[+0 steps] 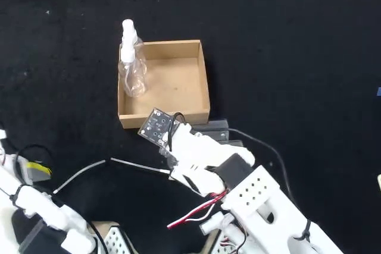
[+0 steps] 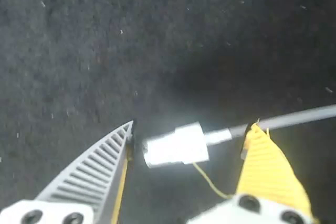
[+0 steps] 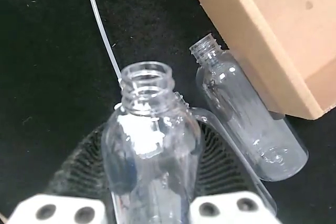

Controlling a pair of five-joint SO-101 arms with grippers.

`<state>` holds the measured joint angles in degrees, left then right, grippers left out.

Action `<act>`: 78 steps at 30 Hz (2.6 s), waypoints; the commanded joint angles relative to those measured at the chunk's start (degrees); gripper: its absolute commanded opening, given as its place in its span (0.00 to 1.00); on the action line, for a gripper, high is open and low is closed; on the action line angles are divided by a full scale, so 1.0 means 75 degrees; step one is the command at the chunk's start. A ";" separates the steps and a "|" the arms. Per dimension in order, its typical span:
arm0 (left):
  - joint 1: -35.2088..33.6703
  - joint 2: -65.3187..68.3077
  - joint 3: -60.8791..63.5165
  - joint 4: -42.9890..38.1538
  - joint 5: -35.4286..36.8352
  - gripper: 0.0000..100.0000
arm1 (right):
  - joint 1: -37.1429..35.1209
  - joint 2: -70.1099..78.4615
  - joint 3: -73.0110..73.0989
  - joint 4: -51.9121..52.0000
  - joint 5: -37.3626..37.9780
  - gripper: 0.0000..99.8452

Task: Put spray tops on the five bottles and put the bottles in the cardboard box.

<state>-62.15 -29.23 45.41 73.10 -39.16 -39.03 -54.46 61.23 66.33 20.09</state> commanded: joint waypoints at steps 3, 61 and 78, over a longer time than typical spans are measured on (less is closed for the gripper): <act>-0.0451 -0.0164 -0.0651 0.2110 0.1160 0.31 | -0.0082 -0.0229 -0.0088 -0.0188 -0.0070 0.01; -0.0287 -0.0164 0.1354 -0.1266 0.6646 0.03 | -0.0082 -0.0229 -0.0064 -0.0176 -0.0059 0.01; -0.0369 0.0985 -0.0369 -0.2602 0.1196 0.06 | -0.0082 -0.0229 -0.0064 -0.0141 -0.0059 0.01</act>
<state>-64.53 -22.20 46.11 54.55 -11.56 -39.03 -54.46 61.23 66.33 20.09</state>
